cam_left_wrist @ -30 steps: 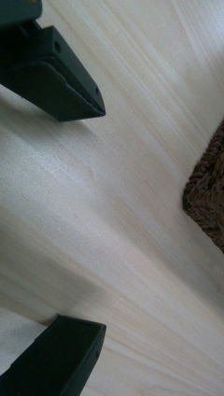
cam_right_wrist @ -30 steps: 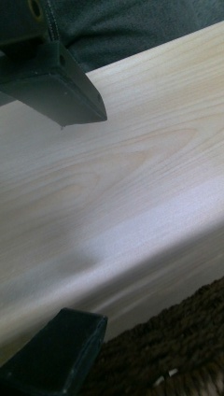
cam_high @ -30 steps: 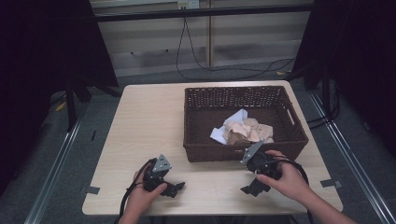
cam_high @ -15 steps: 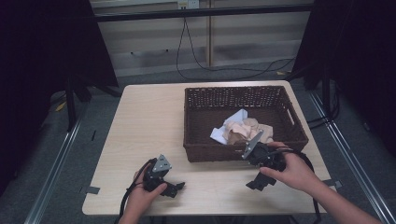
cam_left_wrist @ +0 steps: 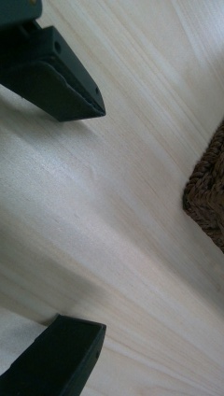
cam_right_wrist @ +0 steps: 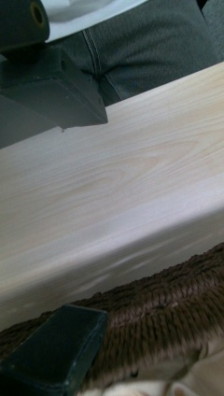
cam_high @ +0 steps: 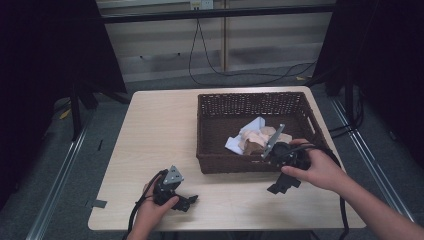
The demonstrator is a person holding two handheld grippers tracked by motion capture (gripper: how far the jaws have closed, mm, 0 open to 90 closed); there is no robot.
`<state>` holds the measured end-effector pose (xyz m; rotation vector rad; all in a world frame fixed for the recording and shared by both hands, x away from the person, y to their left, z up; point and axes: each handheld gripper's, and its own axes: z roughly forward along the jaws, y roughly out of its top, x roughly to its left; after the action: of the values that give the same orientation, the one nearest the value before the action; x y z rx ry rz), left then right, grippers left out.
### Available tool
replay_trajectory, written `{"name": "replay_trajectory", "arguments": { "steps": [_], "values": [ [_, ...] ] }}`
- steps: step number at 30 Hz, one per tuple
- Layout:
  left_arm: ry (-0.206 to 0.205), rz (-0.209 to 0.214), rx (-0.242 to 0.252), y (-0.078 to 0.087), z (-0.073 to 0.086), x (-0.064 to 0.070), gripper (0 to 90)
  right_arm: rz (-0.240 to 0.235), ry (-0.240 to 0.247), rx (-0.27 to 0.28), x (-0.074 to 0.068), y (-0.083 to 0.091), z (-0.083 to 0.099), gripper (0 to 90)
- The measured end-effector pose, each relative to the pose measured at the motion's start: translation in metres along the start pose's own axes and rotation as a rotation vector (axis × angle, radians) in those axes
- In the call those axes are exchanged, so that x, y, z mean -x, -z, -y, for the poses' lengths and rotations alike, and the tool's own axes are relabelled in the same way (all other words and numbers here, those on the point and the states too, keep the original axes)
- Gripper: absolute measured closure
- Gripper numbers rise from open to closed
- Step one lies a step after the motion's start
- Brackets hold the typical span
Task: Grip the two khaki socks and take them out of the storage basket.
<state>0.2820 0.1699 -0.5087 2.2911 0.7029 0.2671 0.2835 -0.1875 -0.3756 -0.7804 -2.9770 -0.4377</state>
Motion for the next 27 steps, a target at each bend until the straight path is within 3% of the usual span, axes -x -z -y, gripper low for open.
{"name": "replay_trajectory", "arguments": {
  "steps": [17, 23, 27],
  "values": [
    [0.009, -0.001, 0.009, -0.001, 0.0, 0.001, 0.0, 0.013, -0.036, 0.018, 0.028, 0.047, -0.022, 5.7],
    [0.009, -0.001, 0.009, -0.001, 0.0, 0.001, 0.0, 0.041, -0.06, 0.025, 0.045, 0.051, -0.032, 5.6],
    [0.01, -0.001, 0.008, -0.001, 0.0, 0.001, 0.0, 0.063, -0.103, 0.007, 0.059, 0.046, -0.037, 5.3]
  ]
}}
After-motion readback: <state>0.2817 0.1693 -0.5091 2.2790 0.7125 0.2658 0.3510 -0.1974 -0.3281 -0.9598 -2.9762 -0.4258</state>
